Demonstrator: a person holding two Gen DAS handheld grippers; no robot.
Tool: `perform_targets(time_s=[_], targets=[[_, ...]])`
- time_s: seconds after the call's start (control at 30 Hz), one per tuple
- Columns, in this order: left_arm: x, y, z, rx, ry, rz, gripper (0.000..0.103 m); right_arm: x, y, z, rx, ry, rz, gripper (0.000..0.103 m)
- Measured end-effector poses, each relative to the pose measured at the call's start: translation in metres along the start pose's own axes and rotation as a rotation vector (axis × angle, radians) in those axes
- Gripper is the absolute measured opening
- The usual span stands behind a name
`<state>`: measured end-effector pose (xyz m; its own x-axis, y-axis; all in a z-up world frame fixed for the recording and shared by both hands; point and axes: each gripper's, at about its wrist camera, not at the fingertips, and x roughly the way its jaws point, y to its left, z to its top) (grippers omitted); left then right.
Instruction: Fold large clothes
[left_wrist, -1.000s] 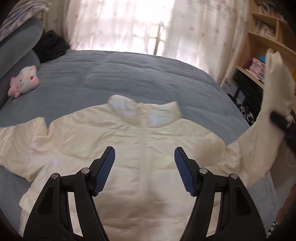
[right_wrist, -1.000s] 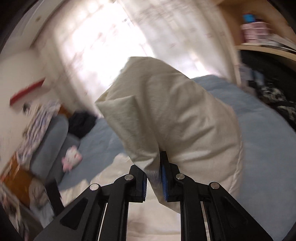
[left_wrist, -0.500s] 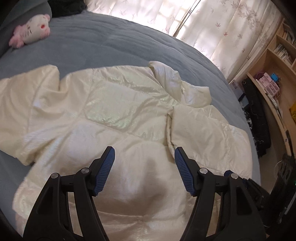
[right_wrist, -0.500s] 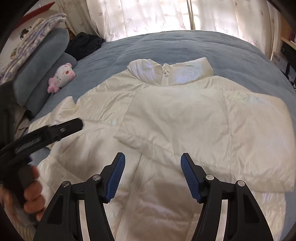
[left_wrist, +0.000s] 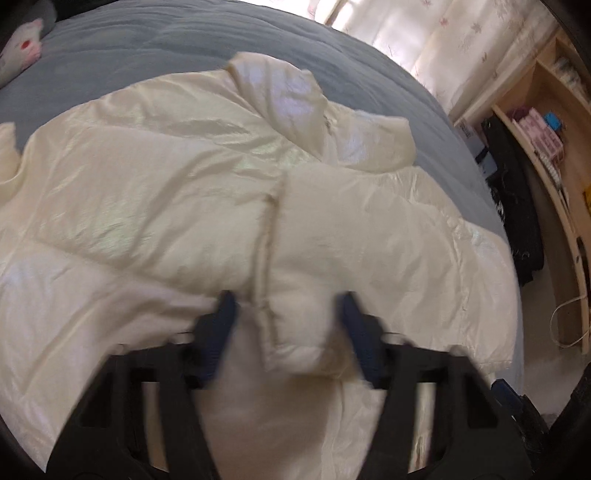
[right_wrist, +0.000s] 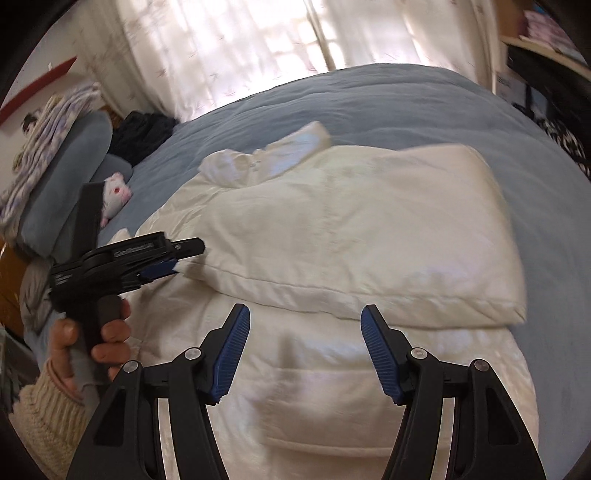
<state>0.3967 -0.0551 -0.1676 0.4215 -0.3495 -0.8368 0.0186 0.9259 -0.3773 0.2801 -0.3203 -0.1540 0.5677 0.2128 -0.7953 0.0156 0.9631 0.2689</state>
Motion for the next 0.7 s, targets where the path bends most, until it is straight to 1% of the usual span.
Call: perform_targets(time_s=[0.03,0.07,0.1,0.17,0.27,0.33,0.37,0.4,0.43,0.5,0.53,0.57,0.6,0.63,0.67,0.7], targets=[[0.004,-0.011,0.003,0.027,0.023,0.011,0.014,-0.004,-0.009,-0.002,0.013,0.001,-0.007,0.064],[0.003,-0.018,0.004,0.043,0.013,0.038,0.01,0.0,-0.013,-0.002,0.021,0.0,-0.012,0.064],[-0.005,-0.028,0.006,0.074,-0.022,0.055,0.006,-0.002,-0.021,-0.002,0.031,-0.001,-0.017,0.064],[-0.027,-0.04,0.008,0.109,-0.093,0.054,0.005,-0.007,-0.035,-0.001,0.054,-0.009,-0.02,0.064],[-0.066,-0.035,0.01,0.097,-0.204,0.064,0.005,-0.022,-0.053,0.004,0.076,-0.042,-0.019,0.064],[-0.08,-0.021,0.007,0.083,-0.234,0.098,0.005,-0.033,-0.065,0.008,0.086,-0.065,-0.029,0.064],[-0.081,-0.014,0.005,0.079,-0.233,0.114,0.005,-0.038,-0.072,0.01,0.092,-0.075,-0.039,0.064],[-0.078,-0.006,0.0,0.079,-0.22,0.132,0.006,-0.041,-0.08,0.012,0.1,-0.078,-0.054,0.066],[-0.074,0.0,-0.004,0.087,-0.204,0.141,0.008,-0.044,-0.089,0.013,0.112,-0.079,-0.077,0.068],[-0.055,0.015,-0.012,0.087,-0.143,0.185,0.014,-0.045,-0.107,0.015,0.145,-0.077,-0.107,0.079],[-0.05,0.021,-0.014,0.084,-0.122,0.186,0.021,-0.045,-0.116,0.016,0.166,-0.069,-0.112,0.08],[-0.047,0.026,-0.016,0.072,-0.112,0.184,0.025,-0.045,-0.127,0.017,0.196,-0.057,-0.107,0.08],[-0.049,0.03,-0.018,0.059,-0.113,0.179,0.035,-0.044,-0.137,0.019,0.223,-0.047,-0.096,0.08],[-0.05,0.033,-0.016,0.043,-0.119,0.171,0.042,-0.044,-0.147,0.022,0.251,-0.038,-0.088,0.08],[-0.053,0.034,-0.013,0.028,-0.125,0.153,0.045,-0.043,-0.155,0.025,0.276,-0.027,-0.084,0.08],[-0.055,0.032,-0.011,0.019,-0.129,0.137,0.05,-0.042,-0.162,0.03,0.293,-0.017,-0.073,0.08]])
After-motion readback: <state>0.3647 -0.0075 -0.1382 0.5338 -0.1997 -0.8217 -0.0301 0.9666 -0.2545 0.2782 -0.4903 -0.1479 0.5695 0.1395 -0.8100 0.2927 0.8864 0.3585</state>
